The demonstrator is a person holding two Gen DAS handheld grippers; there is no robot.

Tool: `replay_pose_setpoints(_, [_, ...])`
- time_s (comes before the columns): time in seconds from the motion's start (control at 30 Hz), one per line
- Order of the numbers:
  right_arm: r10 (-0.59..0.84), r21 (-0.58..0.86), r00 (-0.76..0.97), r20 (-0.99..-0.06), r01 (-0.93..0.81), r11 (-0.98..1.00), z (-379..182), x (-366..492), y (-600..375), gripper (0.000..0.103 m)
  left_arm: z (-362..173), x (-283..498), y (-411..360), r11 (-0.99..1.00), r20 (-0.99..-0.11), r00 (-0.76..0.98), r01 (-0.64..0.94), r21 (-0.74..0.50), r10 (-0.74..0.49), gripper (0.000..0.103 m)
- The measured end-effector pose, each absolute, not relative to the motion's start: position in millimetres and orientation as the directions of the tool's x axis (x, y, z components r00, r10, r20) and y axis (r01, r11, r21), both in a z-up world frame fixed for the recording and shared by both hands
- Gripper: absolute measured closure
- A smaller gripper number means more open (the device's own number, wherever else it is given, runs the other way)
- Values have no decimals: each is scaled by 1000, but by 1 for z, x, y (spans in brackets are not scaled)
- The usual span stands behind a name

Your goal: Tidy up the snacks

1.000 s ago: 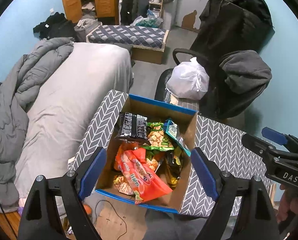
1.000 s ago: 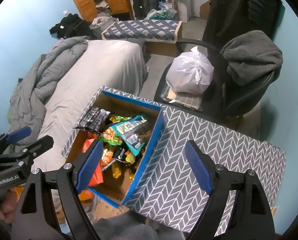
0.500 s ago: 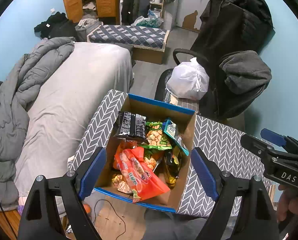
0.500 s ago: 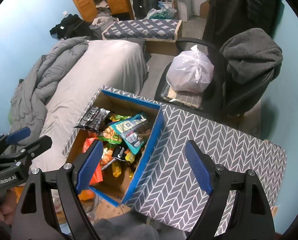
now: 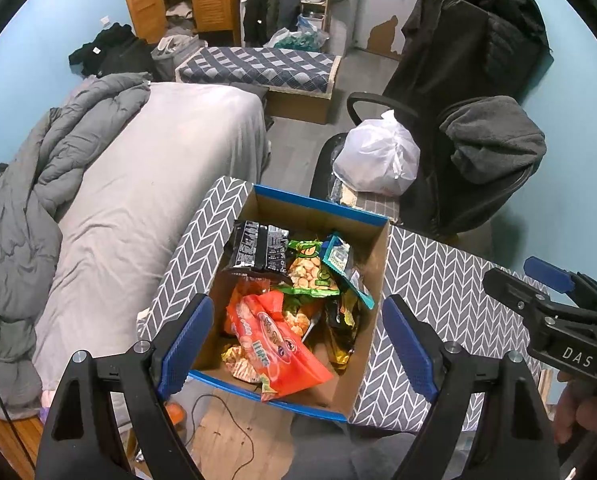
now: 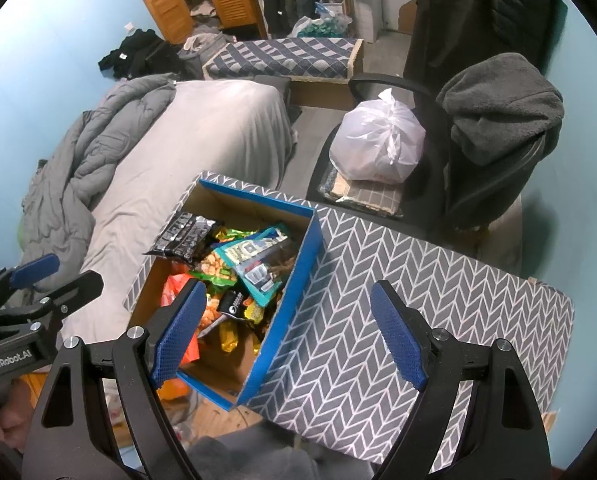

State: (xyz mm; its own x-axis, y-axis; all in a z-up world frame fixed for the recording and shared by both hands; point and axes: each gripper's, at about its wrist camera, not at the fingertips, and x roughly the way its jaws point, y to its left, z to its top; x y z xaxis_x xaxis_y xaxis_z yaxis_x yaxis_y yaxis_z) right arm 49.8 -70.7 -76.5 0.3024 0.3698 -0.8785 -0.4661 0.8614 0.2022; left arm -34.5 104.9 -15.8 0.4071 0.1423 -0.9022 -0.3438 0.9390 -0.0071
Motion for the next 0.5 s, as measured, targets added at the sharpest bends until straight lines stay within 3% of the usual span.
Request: replay_pose_setpoints(0.5, [370,204,302,-879,-463,862,-76,49,-72,19,-21,-35,101,935,-910,388,-355,1,148,16])
